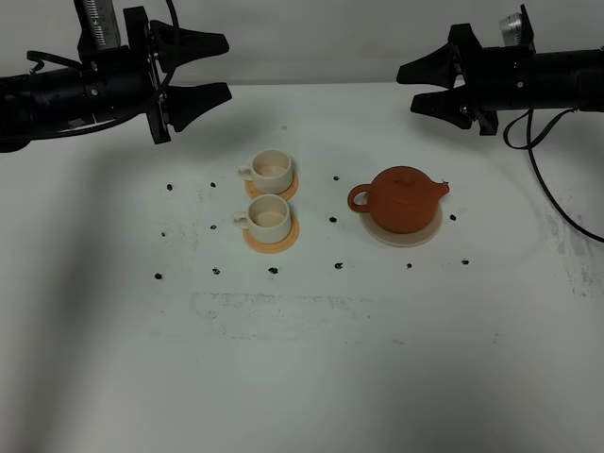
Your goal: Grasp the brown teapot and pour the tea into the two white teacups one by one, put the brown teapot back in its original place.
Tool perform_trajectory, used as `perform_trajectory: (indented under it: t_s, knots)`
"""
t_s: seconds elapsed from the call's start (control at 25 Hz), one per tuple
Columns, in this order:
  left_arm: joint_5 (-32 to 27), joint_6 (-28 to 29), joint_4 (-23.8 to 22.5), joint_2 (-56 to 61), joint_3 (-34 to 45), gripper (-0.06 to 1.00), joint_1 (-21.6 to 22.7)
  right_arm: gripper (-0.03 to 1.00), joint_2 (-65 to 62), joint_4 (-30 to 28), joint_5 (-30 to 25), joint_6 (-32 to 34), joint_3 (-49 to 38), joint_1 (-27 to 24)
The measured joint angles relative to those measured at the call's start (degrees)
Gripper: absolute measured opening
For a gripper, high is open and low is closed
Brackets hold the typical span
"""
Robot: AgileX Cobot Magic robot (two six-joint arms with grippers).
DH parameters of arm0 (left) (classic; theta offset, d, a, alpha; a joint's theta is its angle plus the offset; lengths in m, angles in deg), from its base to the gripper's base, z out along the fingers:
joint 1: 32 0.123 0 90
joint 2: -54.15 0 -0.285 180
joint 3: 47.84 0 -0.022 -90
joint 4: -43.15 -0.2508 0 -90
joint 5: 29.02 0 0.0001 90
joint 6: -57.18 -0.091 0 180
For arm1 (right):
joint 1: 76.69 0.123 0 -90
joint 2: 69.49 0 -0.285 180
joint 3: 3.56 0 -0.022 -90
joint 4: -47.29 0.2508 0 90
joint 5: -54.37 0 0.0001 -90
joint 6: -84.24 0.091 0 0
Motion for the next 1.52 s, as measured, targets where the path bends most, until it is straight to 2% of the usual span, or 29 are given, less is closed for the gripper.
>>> perform_trajectory:
  t_s: [0.52,0.68,0.84,1.12,1.36,1.52]
  knots:
    - [0.0,-0.4,-0.2,0.0,0.0,0.63,0.0,0.53,0.0,-0.3,0.1,-0.1,0.0,0.0]
    - [0.5,-2.1,-3.4,0.0,-0.6,0.63,0.0,0.53,0.0,-2.7,0.1,-2.7,0.3,0.0]
    - [4.0,-6.5,-10.0,0.1,-1.7,0.62,0.0,0.52,0.0,-10.4,1.5,-5.8,4.3,0.0]
    - [15.6,-12.5,-21.3,4.6,-2.0,0.56,0.0,0.49,-0.1,-29.6,4.6,-4.4,15.0,0.0]
    - [26.4,-11.6,-37.4,10.6,-2.3,0.55,0.0,0.49,-0.1,-42.2,7.3,-3.5,18.8,0.0]
    - [28.4,-8.2,-48.9,15.1,-2.3,0.55,0.1,0.49,-0.3,-46.5,8.1,-3.2,19.4,0.0]
